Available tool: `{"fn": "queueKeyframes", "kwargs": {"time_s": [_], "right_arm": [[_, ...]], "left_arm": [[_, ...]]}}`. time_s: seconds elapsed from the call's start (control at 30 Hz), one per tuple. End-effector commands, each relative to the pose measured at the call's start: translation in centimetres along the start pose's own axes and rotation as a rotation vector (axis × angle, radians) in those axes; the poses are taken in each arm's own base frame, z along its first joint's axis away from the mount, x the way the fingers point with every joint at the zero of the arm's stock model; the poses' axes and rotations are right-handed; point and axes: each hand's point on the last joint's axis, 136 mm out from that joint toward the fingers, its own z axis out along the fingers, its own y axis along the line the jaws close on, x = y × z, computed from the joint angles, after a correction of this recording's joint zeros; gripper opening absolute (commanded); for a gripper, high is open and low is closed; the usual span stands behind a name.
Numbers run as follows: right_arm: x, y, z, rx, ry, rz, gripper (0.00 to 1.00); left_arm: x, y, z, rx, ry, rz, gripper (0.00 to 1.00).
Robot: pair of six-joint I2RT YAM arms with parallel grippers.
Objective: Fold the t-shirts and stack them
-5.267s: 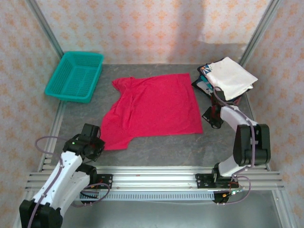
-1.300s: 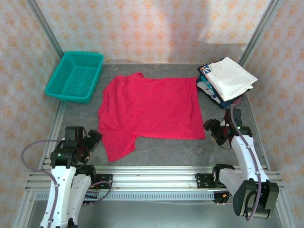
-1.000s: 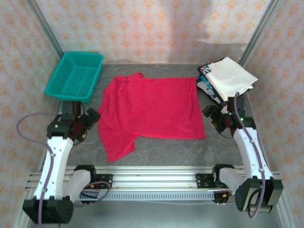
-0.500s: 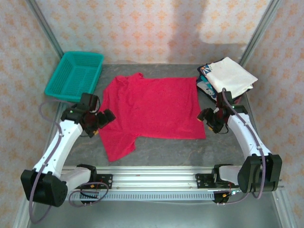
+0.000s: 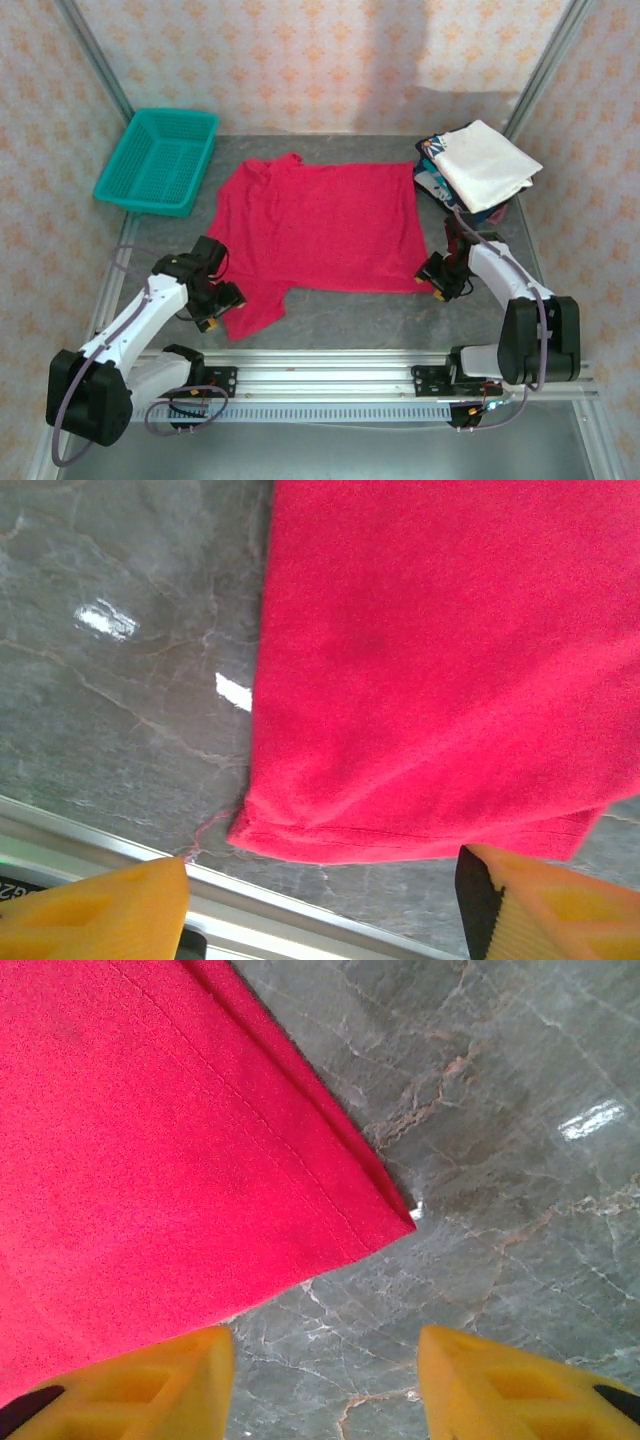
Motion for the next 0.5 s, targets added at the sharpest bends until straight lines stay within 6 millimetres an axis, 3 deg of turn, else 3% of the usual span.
{"fn": "queueKeyframes", "kwargs": {"time_s": [0.0,0.23,0.47], "right_arm": [[-0.4,-0.1,0.2,0.008,-0.019,0.006,0.51],[-0.5,-0.2,0.7,0.009,-0.020,0.014,0.51],[-0.8,-0.3,1.1,0.014,-0.030,0.020,0.50]], "left_arm": [[1.1,0.3,1.2,-0.033,0.037,0.012,0.68],[2.7,2.0,2.7,-0.106,0.061,0.061,0.62],[2.5,1.0,4.6,-0.089,0.064,0.063,0.54]]}}
